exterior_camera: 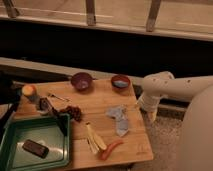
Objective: Wipe table surface with brush
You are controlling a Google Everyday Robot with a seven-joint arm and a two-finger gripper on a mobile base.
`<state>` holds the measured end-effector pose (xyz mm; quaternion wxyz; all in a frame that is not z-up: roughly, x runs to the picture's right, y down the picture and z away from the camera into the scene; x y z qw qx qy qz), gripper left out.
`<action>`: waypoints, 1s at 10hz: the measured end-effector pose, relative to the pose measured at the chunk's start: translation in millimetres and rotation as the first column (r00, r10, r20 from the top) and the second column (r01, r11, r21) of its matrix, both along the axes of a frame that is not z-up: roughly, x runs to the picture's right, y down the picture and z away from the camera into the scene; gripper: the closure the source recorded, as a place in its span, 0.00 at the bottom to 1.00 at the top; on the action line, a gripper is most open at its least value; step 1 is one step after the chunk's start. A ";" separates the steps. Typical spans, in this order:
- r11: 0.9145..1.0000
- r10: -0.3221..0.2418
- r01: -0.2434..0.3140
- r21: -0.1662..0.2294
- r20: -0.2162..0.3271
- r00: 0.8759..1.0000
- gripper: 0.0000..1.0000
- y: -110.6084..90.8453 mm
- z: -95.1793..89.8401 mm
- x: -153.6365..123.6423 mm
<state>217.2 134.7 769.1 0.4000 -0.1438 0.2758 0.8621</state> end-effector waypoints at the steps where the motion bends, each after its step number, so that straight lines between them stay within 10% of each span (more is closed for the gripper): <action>1: 1.000 -0.027 0.027 0.009 0.004 1.000 0.27 -2.2 -0.5 -4.7; 5: 0.977 -0.208 0.205 0.054 0.063 0.976 0.27 -23.4 3.1 -76.3; 10: 0.909 -0.414 0.396 0.126 0.179 0.893 0.27 -45.2 -1.6 -204.3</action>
